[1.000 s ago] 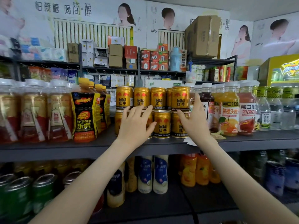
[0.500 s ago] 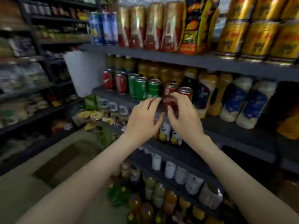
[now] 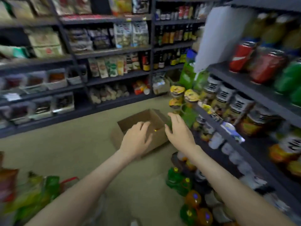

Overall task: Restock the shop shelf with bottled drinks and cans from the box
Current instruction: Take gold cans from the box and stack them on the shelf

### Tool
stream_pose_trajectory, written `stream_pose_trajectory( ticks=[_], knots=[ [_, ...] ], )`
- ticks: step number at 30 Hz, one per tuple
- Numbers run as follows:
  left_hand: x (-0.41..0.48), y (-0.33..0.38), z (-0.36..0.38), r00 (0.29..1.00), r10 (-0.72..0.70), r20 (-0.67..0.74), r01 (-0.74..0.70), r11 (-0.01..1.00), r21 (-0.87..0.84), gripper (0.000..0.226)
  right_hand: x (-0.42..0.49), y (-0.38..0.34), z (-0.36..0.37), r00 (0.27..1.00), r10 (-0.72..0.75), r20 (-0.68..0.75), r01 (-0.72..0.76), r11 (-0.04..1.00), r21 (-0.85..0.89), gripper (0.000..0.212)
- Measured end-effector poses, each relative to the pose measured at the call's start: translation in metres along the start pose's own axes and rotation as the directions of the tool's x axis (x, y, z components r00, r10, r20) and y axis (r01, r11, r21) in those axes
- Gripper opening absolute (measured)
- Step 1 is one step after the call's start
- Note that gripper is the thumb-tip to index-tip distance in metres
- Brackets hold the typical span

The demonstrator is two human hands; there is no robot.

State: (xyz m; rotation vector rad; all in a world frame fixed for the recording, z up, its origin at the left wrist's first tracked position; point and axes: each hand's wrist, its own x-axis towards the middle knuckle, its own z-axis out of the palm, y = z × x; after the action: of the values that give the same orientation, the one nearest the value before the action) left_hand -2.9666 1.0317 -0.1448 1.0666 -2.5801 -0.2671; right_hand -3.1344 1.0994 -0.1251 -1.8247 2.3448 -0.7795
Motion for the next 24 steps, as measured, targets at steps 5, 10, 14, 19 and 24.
stream_pose_trajectory(
  ticks=[5, 10, 14, 19, 24],
  knots=[
    [0.022, -0.108, 0.001, 0.971, -0.194, 0.142, 0.187, 0.981, 0.058, 0.053, 0.074, -0.010, 0.082, 0.986, 0.038, 0.164, -0.041, 0.999, 0.017, 0.048],
    [0.063, -0.163, 0.023, 0.932, -0.268, 0.246, 0.255, 0.963, 0.082, 0.051, 0.126, 0.012, 0.129, 0.948, 0.120, 0.294, -0.121, 0.993, -0.017, 0.049],
    [0.107, -0.190, 0.059, 0.894, -0.307, 0.325, 0.308, 0.950, 0.048, 0.052, 0.173, 0.043, 0.165, 0.929, 0.162, 0.334, -0.148, 0.987, -0.068, 0.053],
    [0.174, -0.231, 0.122, 0.824, -0.373, 0.428, 0.391, 0.919, 0.048, 0.054, 0.252, 0.088, 0.228, 0.896, 0.188, 0.402, -0.139, 0.979, -0.147, 0.056],
    [0.259, -0.280, 0.202, 0.714, -0.488, 0.502, 0.525, 0.848, 0.078, 0.055, 0.342, 0.146, 0.312, 0.830, 0.208, 0.518, -0.125, 0.974, -0.191, 0.061]
  ],
)
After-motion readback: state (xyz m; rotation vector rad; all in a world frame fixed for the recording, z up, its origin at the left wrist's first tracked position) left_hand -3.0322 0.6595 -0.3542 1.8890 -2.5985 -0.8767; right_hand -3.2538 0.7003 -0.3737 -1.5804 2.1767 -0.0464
